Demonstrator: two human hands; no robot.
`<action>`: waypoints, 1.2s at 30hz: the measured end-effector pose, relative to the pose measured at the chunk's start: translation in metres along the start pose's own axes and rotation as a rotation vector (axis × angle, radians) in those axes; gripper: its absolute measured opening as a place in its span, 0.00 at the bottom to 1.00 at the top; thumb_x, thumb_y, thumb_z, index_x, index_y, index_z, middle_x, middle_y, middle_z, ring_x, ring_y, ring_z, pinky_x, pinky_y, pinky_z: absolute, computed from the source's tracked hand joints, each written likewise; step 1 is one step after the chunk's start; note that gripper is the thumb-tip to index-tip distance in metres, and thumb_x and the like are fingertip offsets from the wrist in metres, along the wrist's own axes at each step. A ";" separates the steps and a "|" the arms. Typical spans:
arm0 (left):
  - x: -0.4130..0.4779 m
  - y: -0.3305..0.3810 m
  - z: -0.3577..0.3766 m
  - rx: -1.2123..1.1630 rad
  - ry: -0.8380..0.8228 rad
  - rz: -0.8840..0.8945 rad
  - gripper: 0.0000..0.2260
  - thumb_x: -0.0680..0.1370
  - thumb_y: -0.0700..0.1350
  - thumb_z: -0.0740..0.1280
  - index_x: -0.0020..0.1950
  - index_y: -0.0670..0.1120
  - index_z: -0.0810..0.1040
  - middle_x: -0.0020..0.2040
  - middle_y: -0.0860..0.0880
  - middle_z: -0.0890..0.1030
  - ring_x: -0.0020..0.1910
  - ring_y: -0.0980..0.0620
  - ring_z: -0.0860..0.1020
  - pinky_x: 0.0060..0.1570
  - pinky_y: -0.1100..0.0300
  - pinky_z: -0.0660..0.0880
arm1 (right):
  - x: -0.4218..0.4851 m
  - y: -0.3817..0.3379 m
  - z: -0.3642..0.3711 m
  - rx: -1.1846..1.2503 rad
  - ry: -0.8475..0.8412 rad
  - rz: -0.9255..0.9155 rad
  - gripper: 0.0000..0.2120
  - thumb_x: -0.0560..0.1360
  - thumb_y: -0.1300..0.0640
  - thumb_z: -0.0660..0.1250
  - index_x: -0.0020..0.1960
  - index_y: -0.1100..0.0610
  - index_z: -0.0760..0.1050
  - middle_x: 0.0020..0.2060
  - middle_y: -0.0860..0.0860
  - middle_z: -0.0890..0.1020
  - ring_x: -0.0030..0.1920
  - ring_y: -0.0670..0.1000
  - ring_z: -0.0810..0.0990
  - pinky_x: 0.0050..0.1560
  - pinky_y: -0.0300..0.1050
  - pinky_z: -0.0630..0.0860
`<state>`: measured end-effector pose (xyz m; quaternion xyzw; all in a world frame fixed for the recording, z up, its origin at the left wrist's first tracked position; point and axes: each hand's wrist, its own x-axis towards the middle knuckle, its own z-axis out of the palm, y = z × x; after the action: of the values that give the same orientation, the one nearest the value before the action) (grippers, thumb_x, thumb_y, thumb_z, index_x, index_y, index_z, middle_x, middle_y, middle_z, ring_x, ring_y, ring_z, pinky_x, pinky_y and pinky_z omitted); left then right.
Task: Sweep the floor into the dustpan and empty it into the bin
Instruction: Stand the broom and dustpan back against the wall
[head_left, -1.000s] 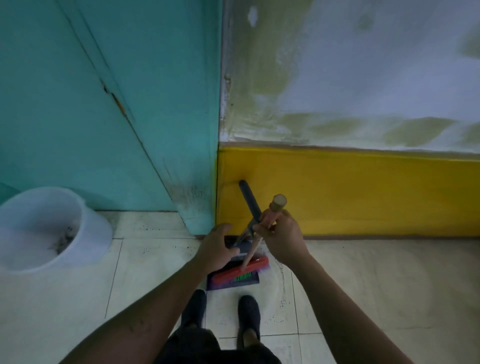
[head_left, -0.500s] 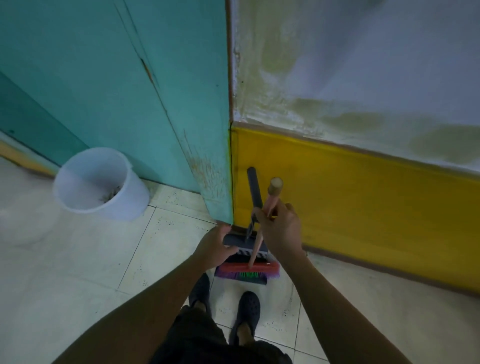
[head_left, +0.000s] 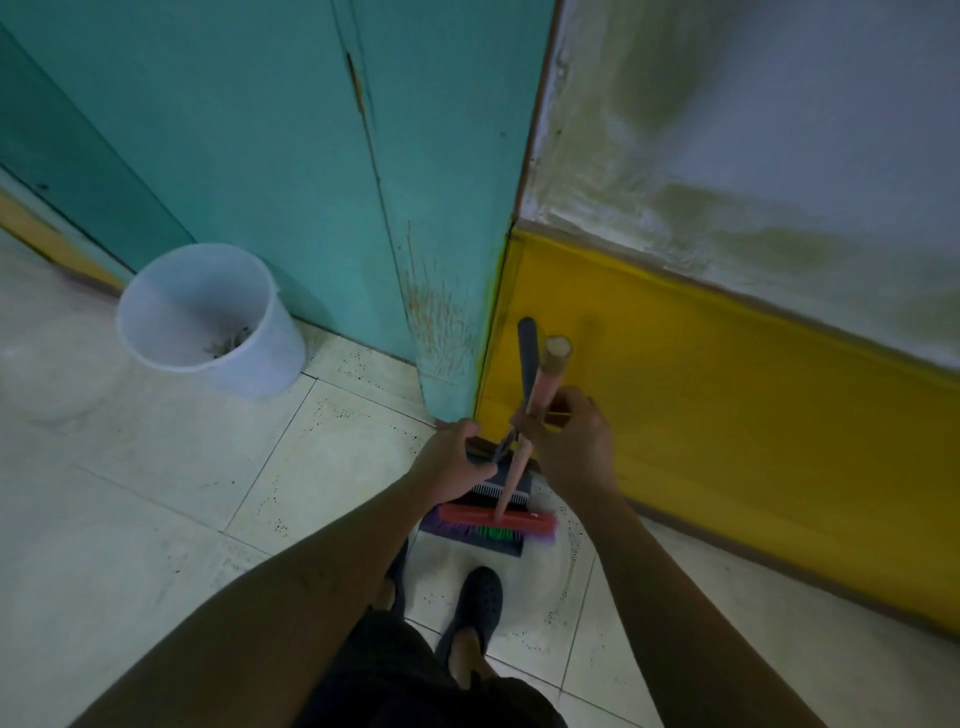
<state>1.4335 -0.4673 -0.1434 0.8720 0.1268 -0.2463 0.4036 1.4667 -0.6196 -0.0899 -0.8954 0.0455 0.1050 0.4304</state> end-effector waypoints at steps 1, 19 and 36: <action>0.002 -0.002 0.001 -0.003 -0.007 0.005 0.28 0.73 0.47 0.73 0.71 0.44 0.69 0.67 0.46 0.75 0.65 0.48 0.73 0.58 0.60 0.70 | 0.000 0.002 -0.002 0.009 -0.020 0.009 0.16 0.69 0.50 0.74 0.52 0.56 0.76 0.48 0.51 0.79 0.47 0.51 0.79 0.46 0.48 0.77; -0.011 -0.013 0.001 -0.027 0.013 -0.008 0.28 0.74 0.49 0.72 0.72 0.45 0.67 0.70 0.47 0.72 0.67 0.49 0.71 0.64 0.55 0.68 | -0.012 0.000 -0.014 -0.197 -0.010 -0.177 0.11 0.77 0.54 0.66 0.46 0.63 0.75 0.39 0.57 0.77 0.36 0.56 0.76 0.38 0.53 0.75; -0.014 -0.016 -0.012 -0.045 0.073 -0.010 0.26 0.75 0.45 0.72 0.71 0.44 0.69 0.69 0.46 0.73 0.68 0.48 0.71 0.65 0.55 0.68 | -0.007 -0.007 -0.002 -0.168 -0.042 -0.086 0.10 0.76 0.54 0.68 0.47 0.62 0.77 0.40 0.56 0.78 0.39 0.54 0.77 0.40 0.48 0.75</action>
<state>1.4185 -0.4480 -0.1392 0.8705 0.1512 -0.2133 0.4169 1.4613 -0.6169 -0.0822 -0.9271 -0.0109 0.1086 0.3586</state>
